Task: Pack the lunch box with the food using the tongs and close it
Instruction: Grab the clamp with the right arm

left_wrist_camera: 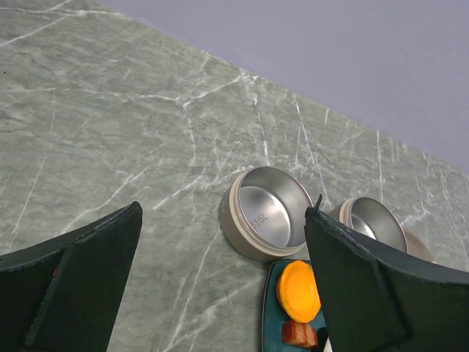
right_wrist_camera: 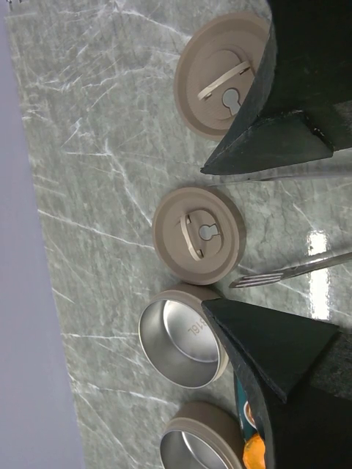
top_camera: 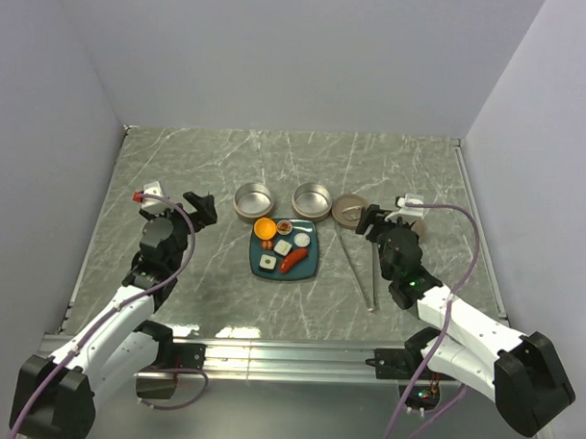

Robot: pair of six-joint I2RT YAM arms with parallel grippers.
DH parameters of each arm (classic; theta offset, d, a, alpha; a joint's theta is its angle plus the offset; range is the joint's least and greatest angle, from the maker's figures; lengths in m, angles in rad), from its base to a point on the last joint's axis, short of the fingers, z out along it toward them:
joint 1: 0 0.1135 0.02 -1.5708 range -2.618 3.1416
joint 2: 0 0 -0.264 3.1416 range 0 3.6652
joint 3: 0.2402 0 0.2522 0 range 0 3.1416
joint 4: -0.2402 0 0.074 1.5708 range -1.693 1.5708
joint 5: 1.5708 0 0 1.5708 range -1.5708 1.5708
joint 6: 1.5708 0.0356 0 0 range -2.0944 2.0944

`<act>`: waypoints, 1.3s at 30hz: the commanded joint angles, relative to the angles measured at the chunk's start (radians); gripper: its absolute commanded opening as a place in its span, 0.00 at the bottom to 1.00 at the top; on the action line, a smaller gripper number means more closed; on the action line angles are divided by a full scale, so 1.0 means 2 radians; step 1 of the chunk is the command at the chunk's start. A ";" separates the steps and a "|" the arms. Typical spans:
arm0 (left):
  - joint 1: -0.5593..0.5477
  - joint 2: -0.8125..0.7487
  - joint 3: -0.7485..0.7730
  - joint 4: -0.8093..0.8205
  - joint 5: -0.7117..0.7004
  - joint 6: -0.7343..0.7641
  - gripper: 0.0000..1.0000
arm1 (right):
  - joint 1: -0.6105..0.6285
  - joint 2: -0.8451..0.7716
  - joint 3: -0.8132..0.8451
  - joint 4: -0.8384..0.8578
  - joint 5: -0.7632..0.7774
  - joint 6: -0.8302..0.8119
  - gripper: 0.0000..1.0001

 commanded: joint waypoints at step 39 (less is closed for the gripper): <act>0.004 0.030 0.016 0.005 0.024 -0.021 0.99 | 0.024 0.072 0.104 -0.322 -0.068 0.167 1.00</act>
